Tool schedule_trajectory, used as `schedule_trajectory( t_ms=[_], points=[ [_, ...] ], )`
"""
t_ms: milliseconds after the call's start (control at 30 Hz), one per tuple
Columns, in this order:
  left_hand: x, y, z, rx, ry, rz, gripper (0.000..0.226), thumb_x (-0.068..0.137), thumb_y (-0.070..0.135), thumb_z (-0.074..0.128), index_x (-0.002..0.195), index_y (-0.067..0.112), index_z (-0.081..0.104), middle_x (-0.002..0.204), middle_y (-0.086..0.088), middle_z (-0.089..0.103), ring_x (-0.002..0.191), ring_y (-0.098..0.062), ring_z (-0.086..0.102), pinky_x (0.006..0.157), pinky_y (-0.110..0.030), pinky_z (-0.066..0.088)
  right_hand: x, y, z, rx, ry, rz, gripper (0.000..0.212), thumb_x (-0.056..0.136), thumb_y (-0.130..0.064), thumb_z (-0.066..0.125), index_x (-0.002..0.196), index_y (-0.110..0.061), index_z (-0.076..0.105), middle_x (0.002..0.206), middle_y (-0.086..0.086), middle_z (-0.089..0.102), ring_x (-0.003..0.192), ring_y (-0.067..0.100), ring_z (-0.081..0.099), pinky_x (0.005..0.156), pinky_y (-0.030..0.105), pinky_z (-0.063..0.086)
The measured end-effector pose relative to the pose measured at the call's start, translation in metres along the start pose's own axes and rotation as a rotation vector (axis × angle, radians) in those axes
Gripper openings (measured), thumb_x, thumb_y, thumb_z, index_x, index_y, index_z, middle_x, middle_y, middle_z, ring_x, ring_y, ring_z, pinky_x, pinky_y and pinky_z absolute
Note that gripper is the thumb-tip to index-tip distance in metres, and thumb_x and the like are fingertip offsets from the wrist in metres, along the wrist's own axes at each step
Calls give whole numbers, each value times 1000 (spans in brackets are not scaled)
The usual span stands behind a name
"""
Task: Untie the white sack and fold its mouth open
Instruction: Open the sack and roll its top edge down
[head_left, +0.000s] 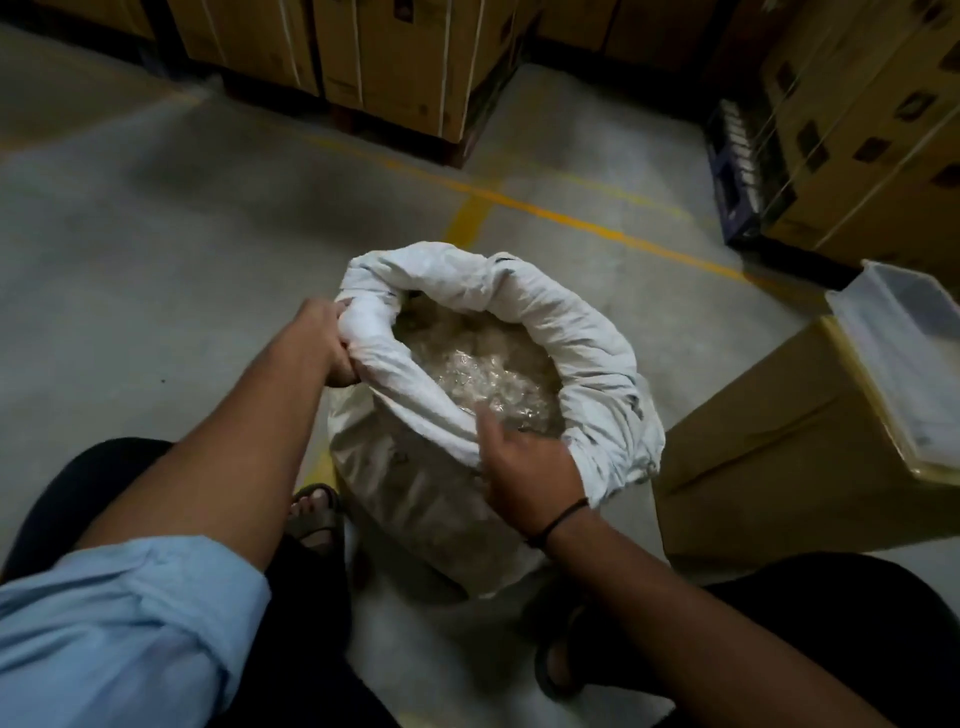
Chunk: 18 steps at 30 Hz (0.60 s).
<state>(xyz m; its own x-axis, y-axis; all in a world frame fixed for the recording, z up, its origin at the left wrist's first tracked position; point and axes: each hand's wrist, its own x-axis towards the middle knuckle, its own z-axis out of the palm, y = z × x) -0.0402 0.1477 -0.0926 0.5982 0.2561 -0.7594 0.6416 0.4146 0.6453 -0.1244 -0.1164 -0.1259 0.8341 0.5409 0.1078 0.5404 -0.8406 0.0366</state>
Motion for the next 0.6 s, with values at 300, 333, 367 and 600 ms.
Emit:
schedule_trajectory(
  t_ms=[300,333,367,600],
  points=[
    [-17,-5,45,964,504,619,95,83,61,59,158,19,17,160,-23,25,141,-45,34,105,-55,39,-8,21,31,-91,8,-66,66,78,-9,58,142,-2,46,94,15,67,59,34,63,52,38,50],
    [-30,-8,56,1188,509,952,94,82,58,61,157,21,19,161,-21,21,143,-44,30,110,-55,35,-6,22,29,-56,-31,-61,71,78,-12,60,146,-2,41,98,15,68,70,36,66,64,44,53],
    [-48,-12,66,1303,380,1247,87,81,54,61,155,24,26,159,-16,29,143,-39,33,112,-53,37,-5,22,26,-28,-70,-62,77,79,-16,63,150,-3,34,107,15,68,85,37,68,79,49,51],
    [-47,-70,77,1679,-527,985,75,97,59,49,158,26,20,143,-5,58,129,-25,55,104,-38,43,-28,26,6,-21,-257,-41,114,72,-81,52,153,-7,19,149,13,38,133,35,40,112,56,24]
  ],
)
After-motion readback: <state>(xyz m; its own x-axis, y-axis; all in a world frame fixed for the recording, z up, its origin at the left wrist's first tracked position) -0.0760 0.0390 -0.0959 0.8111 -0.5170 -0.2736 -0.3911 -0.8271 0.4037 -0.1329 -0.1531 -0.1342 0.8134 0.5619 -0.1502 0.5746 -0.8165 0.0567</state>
